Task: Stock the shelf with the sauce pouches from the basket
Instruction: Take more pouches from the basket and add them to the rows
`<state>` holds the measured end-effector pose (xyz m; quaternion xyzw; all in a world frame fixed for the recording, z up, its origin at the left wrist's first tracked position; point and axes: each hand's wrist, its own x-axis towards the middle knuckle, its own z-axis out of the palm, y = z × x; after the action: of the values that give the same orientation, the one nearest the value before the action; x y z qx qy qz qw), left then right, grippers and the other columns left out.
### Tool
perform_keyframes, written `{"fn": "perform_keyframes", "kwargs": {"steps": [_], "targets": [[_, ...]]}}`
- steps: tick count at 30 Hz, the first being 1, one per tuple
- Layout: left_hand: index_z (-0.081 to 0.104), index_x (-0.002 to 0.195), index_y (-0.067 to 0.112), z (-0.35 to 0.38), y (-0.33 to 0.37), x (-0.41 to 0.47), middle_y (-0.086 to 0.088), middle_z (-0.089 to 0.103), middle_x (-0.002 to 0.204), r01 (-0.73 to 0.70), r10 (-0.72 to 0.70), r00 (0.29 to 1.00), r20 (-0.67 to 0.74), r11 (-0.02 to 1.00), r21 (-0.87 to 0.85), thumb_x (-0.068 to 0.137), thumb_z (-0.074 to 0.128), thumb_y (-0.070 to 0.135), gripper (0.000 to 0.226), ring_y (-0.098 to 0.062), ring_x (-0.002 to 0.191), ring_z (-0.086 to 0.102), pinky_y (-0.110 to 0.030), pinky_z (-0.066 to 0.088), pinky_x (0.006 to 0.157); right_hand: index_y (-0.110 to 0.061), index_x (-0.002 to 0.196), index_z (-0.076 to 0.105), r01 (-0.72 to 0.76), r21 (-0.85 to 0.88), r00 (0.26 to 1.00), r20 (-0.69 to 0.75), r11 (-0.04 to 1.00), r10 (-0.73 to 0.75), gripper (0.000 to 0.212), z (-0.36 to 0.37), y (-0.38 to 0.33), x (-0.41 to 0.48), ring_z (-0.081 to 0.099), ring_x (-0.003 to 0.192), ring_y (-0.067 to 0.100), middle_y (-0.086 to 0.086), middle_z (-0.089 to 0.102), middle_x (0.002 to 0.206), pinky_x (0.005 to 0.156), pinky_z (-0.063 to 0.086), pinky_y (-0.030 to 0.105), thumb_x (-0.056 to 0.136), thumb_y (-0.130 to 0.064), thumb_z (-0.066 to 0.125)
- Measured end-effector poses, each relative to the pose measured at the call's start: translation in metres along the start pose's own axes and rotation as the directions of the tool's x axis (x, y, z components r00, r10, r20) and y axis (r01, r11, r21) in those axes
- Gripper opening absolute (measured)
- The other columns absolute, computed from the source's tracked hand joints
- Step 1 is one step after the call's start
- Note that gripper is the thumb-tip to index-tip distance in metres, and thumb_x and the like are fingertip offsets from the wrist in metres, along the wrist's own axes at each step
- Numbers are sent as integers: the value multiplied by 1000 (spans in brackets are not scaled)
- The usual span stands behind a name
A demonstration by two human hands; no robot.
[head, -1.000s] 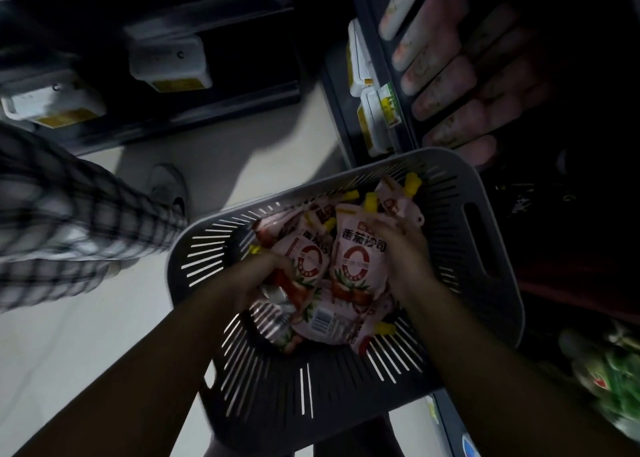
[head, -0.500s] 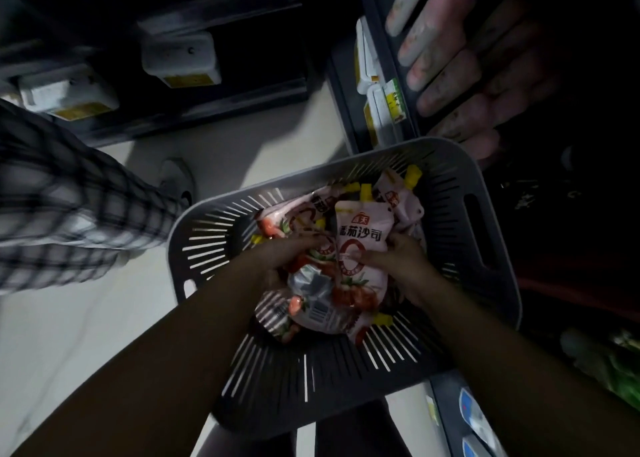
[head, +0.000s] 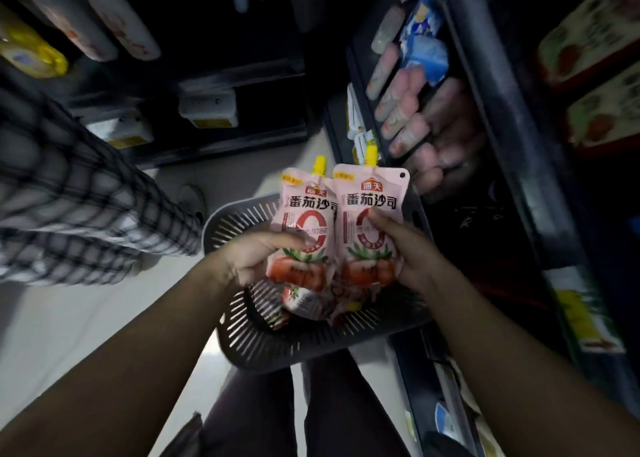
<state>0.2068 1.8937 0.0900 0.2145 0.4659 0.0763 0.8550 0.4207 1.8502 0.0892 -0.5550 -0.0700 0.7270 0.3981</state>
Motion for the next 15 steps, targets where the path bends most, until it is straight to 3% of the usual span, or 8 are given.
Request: {"fn": "perform_keyframes", "kwargs": {"steps": [2,5,7,11,15], "targets": [[76,83,8,13,18,-22,-12,75,84,-19,19,998,60,1000,-6,47,86,10,37,-25,76,73,-38,58,73,-11,97,69,134,-81,991,38,988,-131,26,14,-22,-20,72,78,21,8,76,87,72,60,35,72,-16,64],[70,97,6,35,47,-58,-15,75,91,-123,123,989,79,992,-5,66,73,9,31,-27,79,73,-41,60,71,-7,106,66,282,-151,959,55,947,-277,23,37,-51,-59,72,82,21,7,75,90,71,60,33,84,-7,58],[69,98,9,51,66,-84,-13,75,89,-209,206,976,65,977,47,67,69,13,31,-26,77,73,-42,59,73,-4,107,64,361,-131,932,49,923,-358,22,54,-66,-89,72,81,22,9,75,91,68,59,31,87,-4,55],[71,86,11,76,96,-137,-9,76,79,-421,407,906,119,898,130,76,62,2,16,-21,68,73,-33,60,59,-7,102,65,511,-114,854,-46,852,-519,19,83,-84,-153,73,76,19,5,76,85,65,59,30,84,-5,59],[66,95,8,103,112,-187,-8,76,79,-540,484,825,291,828,153,64,65,6,31,-20,67,72,-29,58,56,-8,100,64,651,-41,748,-130,758,-650,21,103,-85,-225,72,69,15,4,76,80,58,58,26,79,-7,62]]}}
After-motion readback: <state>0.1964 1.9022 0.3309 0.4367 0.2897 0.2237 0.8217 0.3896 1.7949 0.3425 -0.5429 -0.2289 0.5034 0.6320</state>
